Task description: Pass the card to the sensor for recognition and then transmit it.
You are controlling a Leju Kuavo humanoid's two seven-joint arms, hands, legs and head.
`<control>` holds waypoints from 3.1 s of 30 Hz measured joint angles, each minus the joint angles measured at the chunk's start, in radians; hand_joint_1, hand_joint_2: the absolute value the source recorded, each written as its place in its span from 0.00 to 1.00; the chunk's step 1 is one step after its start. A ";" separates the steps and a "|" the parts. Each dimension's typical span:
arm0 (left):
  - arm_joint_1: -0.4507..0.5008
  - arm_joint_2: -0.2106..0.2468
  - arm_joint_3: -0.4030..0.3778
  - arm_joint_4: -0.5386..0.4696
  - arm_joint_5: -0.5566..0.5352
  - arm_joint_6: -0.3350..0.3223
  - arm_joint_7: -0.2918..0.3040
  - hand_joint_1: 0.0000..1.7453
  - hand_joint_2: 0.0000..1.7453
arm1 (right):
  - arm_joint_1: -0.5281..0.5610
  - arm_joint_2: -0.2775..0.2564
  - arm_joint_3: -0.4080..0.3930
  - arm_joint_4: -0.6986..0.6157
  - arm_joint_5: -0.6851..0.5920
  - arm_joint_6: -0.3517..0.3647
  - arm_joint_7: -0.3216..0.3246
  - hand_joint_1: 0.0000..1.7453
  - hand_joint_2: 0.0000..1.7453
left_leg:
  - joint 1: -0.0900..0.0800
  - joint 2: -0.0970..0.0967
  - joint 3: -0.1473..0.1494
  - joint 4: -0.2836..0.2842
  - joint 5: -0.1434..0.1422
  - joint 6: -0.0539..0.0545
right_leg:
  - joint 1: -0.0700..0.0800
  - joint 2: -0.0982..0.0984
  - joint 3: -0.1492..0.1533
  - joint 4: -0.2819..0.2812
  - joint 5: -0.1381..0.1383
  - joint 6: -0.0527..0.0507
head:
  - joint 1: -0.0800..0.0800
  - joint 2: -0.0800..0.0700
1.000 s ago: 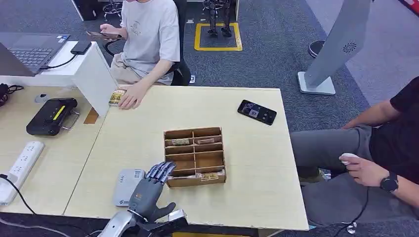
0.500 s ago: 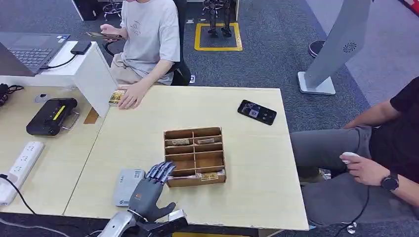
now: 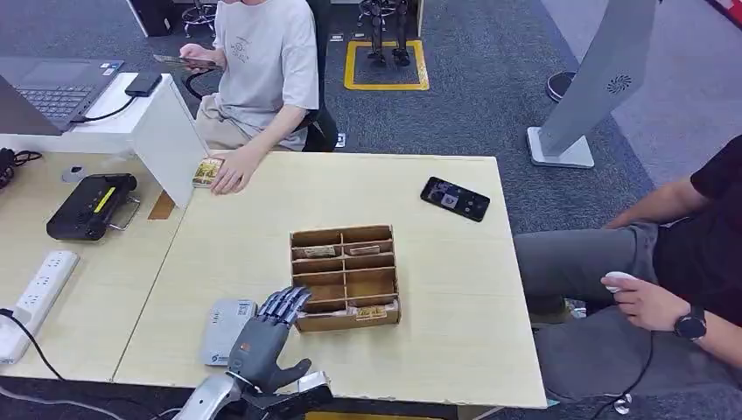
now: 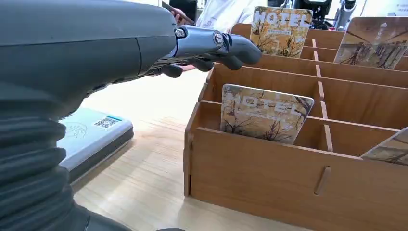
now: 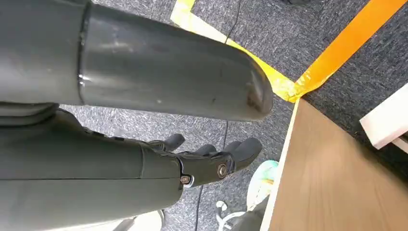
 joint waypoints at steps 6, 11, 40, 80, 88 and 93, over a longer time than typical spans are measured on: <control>-0.008 0.005 -0.022 0.000 -0.221 0.098 0.077 0.00 1.00 | -0.006 0.000 0.003 0.002 0.000 0.018 -0.006 0.00 0.00 | 0.000 0.000 0.000 0.000 0.000 0.000 | 0.000 0.000 0.000 0.000 0.000 0.000 | 0.000 0.000; -0.021 0.008 -0.073 0.009 -0.320 0.116 0.119 0.00 1.00 | -0.037 0.000 0.006 0.028 0.000 0.021 -0.011 0.00 0.00 | 0.000 0.001 0.000 0.000 0.000 0.000 | 0.000 0.000 0.000 0.000 0.000 0.000 | 0.000 0.000; -0.035 0.018 -0.100 0.016 -0.317 0.116 0.128 0.00 1.00 | -0.053 -0.001 0.023 0.058 0.000 0.017 -0.013 0.00 0.00 | 0.000 0.000 0.000 0.000 0.000 0.000 | 0.000 0.000 0.000 0.000 0.000 0.000 | 0.000 0.000; -0.062 0.008 -0.101 0.044 -0.270 0.121 0.117 0.00 1.00 | -0.078 -0.001 0.027 0.092 -0.003 0.017 -0.018 0.00 0.00 | 0.000 0.001 0.000 0.000 0.000 0.000 | 0.000 0.000 -0.001 0.000 0.000 0.000 | 0.000 0.000; -0.065 0.006 -0.101 0.049 -0.264 0.128 0.108 0.00 1.00 | -0.083 -0.001 0.028 0.103 -0.003 0.017 -0.024 0.00 0.00 | 0.000 0.001 0.000 0.000 0.000 0.000 | 0.000 0.000 -0.001 0.000 0.000 0.000 | 0.000 0.000; -0.066 0.005 -0.101 0.051 -0.255 0.129 0.106 0.00 1.00 | -0.084 -0.001 0.030 0.106 -0.004 0.015 -0.024 0.00 0.00 | 0.000 0.001 0.000 0.000 0.000 0.000 | 0.000 0.000 -0.001 0.000 0.000 0.000 | 0.000 0.000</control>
